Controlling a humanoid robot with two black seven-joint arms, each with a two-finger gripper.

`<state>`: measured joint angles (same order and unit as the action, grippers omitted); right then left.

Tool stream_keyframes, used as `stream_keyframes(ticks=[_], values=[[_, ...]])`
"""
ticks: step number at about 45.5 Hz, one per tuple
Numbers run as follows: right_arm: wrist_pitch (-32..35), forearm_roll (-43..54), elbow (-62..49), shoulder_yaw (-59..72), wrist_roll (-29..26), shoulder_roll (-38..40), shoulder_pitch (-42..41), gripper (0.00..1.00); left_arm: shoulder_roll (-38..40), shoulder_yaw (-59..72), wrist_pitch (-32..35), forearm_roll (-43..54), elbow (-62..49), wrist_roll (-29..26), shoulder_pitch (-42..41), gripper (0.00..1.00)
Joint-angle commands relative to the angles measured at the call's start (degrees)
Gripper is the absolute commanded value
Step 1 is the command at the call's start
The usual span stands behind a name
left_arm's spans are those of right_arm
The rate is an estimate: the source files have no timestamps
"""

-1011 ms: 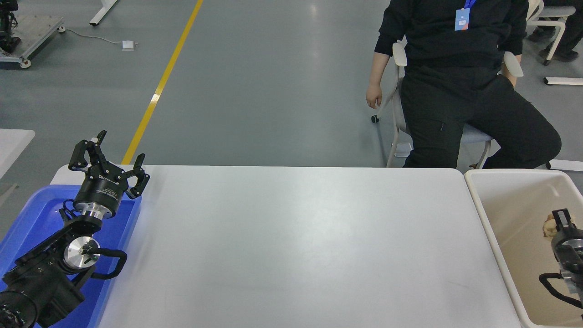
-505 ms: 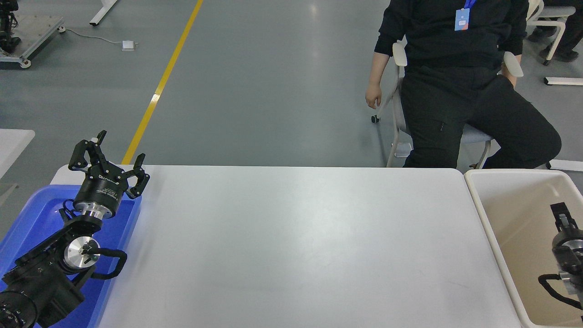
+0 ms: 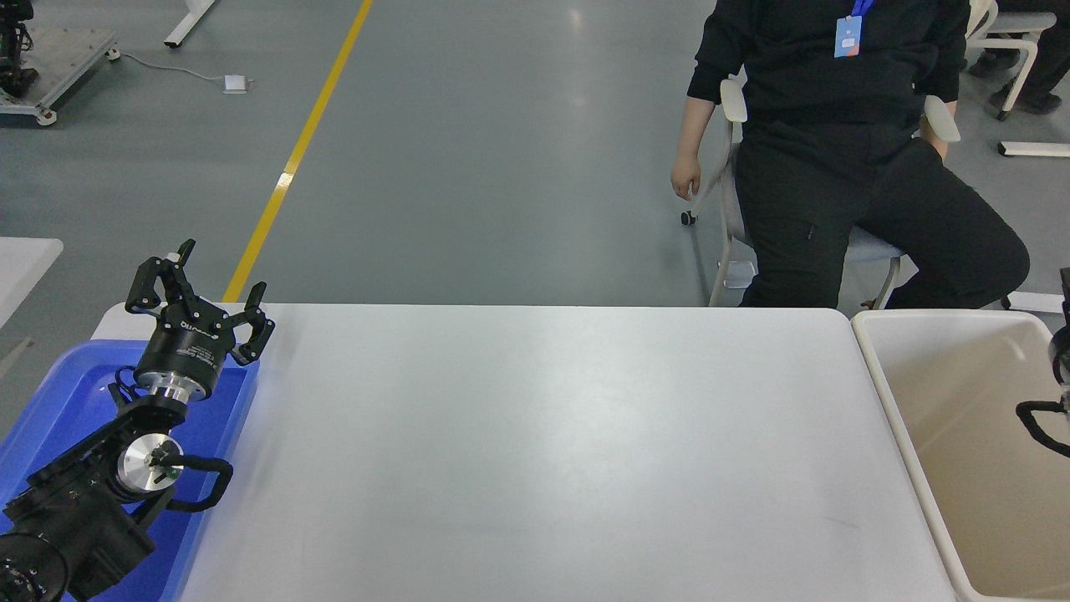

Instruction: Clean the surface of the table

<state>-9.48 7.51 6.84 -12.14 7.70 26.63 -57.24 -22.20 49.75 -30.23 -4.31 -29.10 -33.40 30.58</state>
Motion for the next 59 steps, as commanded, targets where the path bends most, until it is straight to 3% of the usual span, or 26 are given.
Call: stream_keyframes(ticks=[1, 17, 28, 33, 43, 53, 59], values=[[0.16, 0.05, 14.94, -15.27, 0.12, 6.23, -5.69, 0.99, -0.04, 0.0, 0.0, 0.0, 0.0, 0.0, 0.0, 1.0], [4.73, 0.58, 35.25, -40.94, 0.12, 7.21, -0.95, 0.99, 0.05, 0.0, 0.0, 0.0, 0.0, 0.0, 0.0, 1.0], [14.92, 2.51, 42.21, -55.0, 0.47, 2.03, 9.33, 0.99, -0.04, 0.0, 0.0, 0.0, 0.0, 0.0, 0.0, 1.0], [19.58, 4.01, 41.77, -59.75, 4.51, -1.23, 14.43, 0.99, 0.05, 0.0, 0.0, 0.0, 0.0, 0.0, 0.0, 1.0], [23.36, 4.1, 41.68, -61.17, 11.9, -4.92, 23.4, 0.99, 0.05, 0.0, 0.0, 0.0, 0.0, 0.0, 0.0, 1.0], [23.72, 4.53, 39.57, -58.54, 12.43, -6.15, 27.18, 0.99, -0.04, 0.0, 0.0, 0.0, 0.0, 0.0, 0.0, 1.0], [23.54, 11.82, 36.32, -52.03, 12.52, -5.89, 27.36, 0.99, -0.04, 0.0, 0.0, 0.0, 0.0, 0.0, 0.0, 1.0]])
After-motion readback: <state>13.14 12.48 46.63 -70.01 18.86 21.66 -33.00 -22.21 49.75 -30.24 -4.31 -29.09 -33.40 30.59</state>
